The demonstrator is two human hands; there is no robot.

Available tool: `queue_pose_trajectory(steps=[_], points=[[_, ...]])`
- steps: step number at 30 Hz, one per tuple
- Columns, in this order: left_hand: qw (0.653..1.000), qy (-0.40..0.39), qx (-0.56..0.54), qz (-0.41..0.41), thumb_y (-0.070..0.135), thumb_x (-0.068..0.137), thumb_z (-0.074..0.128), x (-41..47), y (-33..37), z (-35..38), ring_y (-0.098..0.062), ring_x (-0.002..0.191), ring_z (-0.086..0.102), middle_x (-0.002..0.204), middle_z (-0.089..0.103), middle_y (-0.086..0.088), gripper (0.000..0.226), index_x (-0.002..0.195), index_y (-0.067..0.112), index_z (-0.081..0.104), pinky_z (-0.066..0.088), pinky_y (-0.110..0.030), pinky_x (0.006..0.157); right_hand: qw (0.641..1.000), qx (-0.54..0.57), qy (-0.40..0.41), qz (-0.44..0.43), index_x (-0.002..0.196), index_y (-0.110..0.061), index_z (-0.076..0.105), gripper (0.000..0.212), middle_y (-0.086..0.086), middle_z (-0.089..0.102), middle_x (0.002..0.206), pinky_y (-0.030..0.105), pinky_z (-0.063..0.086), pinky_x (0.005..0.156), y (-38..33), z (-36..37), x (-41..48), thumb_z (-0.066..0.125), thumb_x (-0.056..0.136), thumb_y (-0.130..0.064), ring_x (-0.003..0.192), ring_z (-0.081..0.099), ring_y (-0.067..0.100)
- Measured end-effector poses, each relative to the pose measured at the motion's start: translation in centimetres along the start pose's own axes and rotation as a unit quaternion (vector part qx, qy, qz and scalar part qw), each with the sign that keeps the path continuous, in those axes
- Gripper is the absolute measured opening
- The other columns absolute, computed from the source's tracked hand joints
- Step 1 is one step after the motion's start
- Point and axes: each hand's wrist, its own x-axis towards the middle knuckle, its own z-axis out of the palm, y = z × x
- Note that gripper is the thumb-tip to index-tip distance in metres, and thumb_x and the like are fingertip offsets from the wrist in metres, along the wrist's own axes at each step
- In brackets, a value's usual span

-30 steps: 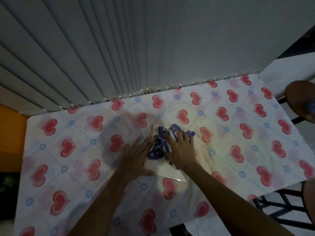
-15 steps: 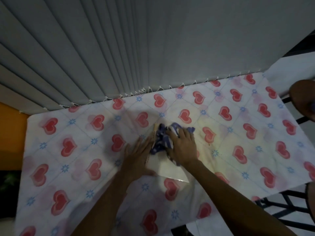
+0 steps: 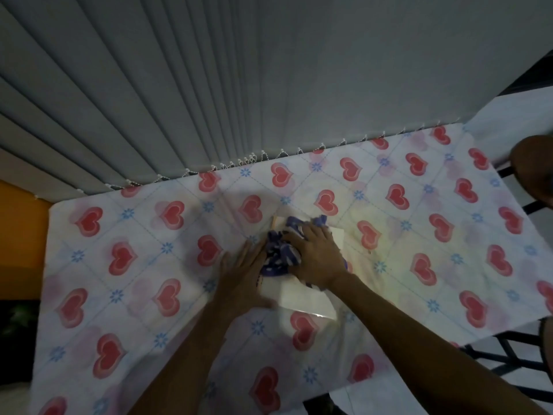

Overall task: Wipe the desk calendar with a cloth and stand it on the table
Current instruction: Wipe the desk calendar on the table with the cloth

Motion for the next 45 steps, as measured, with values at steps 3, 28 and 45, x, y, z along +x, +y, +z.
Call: queue_pose_trajectory(steps=[3, 28, 45], points=[[1.000, 0.001, -0.007, -0.007, 0.098, 0.046, 0.054, 0.1, -0.2, 0.1, -0.017, 0.155, -0.002, 0.163, -0.012, 0.015, 0.143, 0.160, 0.029, 0.003, 0.010, -0.060, 0.119, 0.999, 0.035, 0.008, -0.010, 0.134, -0.020, 0.061, 0.065, 0.014, 0.062, 0.132, 0.054, 0.041, 0.107, -0.6, 0.1, 0.3, 0.071, 0.076, -0.047, 0.122, 0.056, 0.038], [1.000, 0.008, 0.001, -0.005, 0.097, 0.046, 0.056, 0.3, 0.5, -0.6, -0.024, 0.156, 0.008, 0.169, 0.010, 0.006, 0.140, 0.160, 0.028, 0.013, 0.020, -0.067, 0.114, 0.998, 0.022, 0.045, 0.037, 0.134, -0.018, 0.059, 0.053, 0.011, 0.061, 0.133, 0.053, 0.043, 0.102, -1.7, 0.5, -0.7, 0.062, 0.088, -0.044, 0.124, 0.054, 0.035], [1.000, 0.021, -0.009, -0.004, 0.089, 0.044, 0.067, 0.2, 0.6, -1.1, -0.024, 0.155, 0.009, 0.168, 0.013, 0.002, 0.146, 0.161, 0.024, 0.010, 0.017, -0.061, 0.115, 0.999, 0.043, 0.005, -0.028, 0.132, -0.016, 0.064, 0.062, 0.013, 0.066, 0.127, 0.052, 0.046, 0.101, 1.4, -0.5, 0.3, 0.075, 0.076, -0.039, 0.124, 0.056, 0.037]])
